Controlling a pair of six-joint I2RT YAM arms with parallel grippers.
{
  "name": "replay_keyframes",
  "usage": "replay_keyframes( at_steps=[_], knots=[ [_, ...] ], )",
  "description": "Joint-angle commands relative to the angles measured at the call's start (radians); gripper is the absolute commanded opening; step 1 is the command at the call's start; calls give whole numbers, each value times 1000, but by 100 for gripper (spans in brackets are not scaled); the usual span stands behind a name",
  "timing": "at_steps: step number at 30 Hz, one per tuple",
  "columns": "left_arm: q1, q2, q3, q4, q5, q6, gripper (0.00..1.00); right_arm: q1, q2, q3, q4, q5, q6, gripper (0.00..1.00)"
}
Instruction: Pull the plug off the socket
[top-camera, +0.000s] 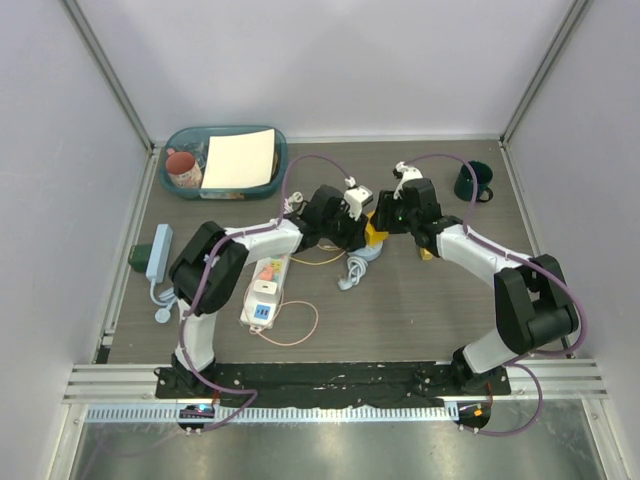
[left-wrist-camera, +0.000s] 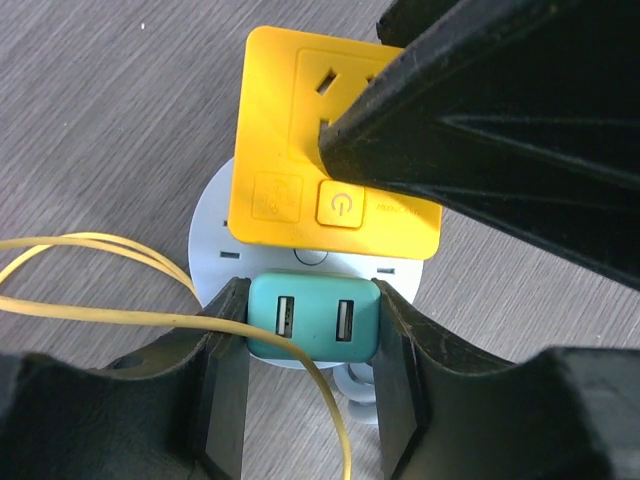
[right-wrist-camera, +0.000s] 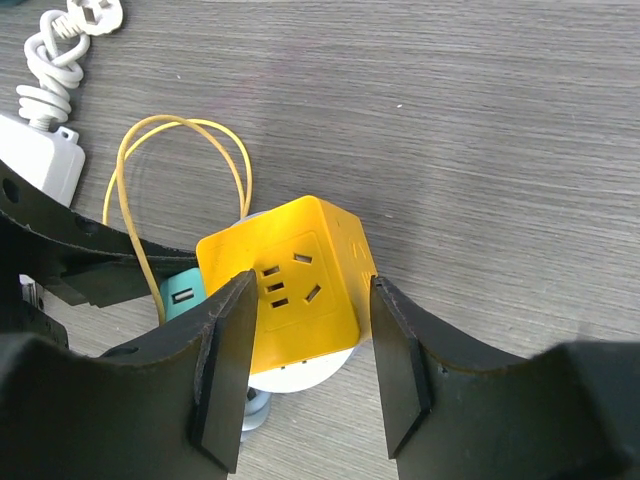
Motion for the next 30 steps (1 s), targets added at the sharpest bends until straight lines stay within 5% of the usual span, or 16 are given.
replay_keyframes(
  at_steps=[1, 7, 13, 19, 25, 30],
  knots=[
    [25, -65, -77, 151, -33, -33, 0, 10, 63, -43, -230, 100, -69, 51],
    [34, -59, 87, 52, -39, -2, 0, 15, 59, -40, -233, 114, -67, 50],
    [17, -102, -114, 192, -56, -33, 0, 19, 62, -30, -241, 141, -74, 50],
    [23, -39, 124, 16, -70, -20, 0, 35, 48, -33, -246, 161, -74, 49],
    [3, -151, -115, 163, -125, -5, 0, 36, 55, -28, -247, 175, -77, 49],
    [45, -54, 71, 28, -71, -29, 0, 38, 45, -39, -247, 186, -70, 48]
  ],
)
